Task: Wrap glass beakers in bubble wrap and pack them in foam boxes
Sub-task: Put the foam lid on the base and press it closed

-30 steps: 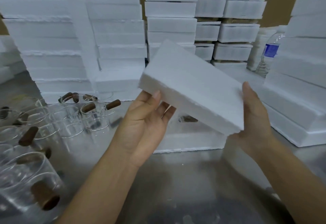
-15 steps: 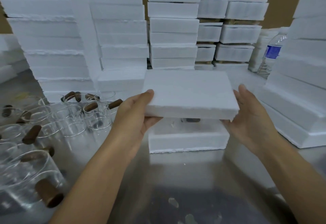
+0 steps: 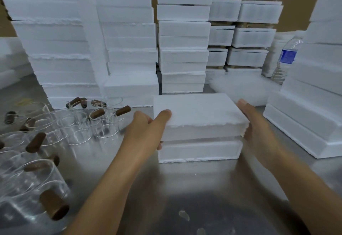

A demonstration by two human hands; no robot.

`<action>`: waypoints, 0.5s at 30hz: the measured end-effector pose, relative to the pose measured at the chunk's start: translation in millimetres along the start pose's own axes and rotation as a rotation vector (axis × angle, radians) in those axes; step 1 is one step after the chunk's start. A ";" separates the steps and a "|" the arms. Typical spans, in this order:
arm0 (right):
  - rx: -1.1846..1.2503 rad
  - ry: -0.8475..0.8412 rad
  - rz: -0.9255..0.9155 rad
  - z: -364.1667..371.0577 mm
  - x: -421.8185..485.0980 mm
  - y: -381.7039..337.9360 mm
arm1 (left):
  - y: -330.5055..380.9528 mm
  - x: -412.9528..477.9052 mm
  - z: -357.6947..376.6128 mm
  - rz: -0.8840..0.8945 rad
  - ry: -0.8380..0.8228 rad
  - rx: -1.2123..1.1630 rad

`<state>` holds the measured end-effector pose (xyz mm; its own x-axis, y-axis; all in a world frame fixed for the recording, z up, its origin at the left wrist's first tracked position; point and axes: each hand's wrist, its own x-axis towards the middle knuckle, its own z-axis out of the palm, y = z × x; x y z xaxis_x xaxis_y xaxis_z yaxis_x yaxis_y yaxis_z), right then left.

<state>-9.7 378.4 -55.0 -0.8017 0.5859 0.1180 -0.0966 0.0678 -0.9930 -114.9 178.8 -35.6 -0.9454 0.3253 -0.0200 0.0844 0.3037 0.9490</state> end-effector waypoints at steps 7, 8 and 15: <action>-0.185 0.043 -0.010 3.7 -0.3 8.1 | -4.4 5.2 -2.1 -0.045 -0.111 -0.021; -0.183 0.047 -0.037 4.1 -0.8 8.7 | -4.4 5.2 -2.0 -0.031 -0.124 -0.036; -0.253 0.058 -0.137 10.4 -5.9 7.7 | -5.3 8.4 0.0 -0.029 -0.162 -0.062</action>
<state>-11.9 367.0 -63.4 -0.7559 0.6020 0.2575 -0.0457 0.3439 -0.9379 -123.3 180.0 -40.9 -0.8837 0.4586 -0.0932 0.0336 0.2609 0.9648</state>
